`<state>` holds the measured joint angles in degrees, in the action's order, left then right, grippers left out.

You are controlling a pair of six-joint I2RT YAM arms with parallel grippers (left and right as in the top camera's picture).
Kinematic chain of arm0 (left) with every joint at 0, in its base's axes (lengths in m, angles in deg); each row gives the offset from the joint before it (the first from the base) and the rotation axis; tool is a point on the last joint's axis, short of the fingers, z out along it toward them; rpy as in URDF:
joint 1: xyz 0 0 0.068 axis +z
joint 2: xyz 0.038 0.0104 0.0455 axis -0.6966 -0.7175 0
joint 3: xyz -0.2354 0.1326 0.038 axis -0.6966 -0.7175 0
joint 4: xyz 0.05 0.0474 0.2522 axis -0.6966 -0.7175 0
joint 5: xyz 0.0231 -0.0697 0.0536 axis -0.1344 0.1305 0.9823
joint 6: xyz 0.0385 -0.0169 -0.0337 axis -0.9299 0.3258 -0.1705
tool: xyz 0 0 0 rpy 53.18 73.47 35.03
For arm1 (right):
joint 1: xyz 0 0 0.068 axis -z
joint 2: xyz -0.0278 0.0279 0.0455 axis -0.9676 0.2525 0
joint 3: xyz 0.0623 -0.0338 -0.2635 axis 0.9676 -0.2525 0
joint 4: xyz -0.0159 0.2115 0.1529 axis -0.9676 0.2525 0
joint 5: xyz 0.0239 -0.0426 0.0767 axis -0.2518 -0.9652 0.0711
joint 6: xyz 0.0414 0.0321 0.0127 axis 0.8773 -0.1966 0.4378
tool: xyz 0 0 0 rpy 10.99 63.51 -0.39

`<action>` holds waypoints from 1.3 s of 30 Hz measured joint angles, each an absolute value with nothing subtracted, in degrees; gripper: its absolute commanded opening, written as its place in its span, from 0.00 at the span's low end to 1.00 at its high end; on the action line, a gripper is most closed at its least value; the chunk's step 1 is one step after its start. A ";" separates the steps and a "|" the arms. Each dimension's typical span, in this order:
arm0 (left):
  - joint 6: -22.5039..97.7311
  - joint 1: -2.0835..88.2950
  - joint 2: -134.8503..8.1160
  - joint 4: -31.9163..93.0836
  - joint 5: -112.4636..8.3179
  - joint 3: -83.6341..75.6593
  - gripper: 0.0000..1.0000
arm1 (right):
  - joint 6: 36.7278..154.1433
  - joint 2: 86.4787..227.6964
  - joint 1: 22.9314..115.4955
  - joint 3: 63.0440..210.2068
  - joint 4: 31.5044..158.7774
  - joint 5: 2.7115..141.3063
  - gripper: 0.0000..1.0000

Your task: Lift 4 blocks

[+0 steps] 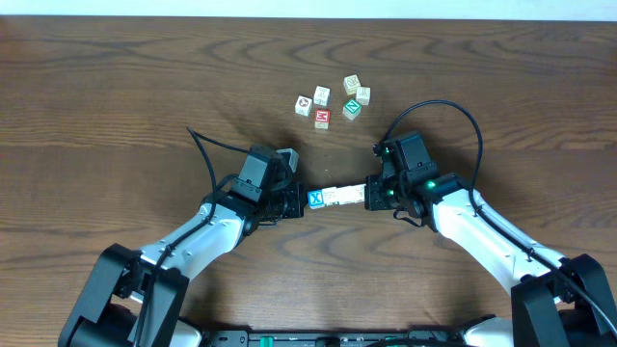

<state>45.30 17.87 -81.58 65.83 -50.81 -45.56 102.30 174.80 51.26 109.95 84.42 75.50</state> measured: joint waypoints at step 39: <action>45.27 17.92 -80.69 65.17 -50.78 -43.20 0.07 | 101.21 174.80 51.26 112.44 88.20 73.66 0.01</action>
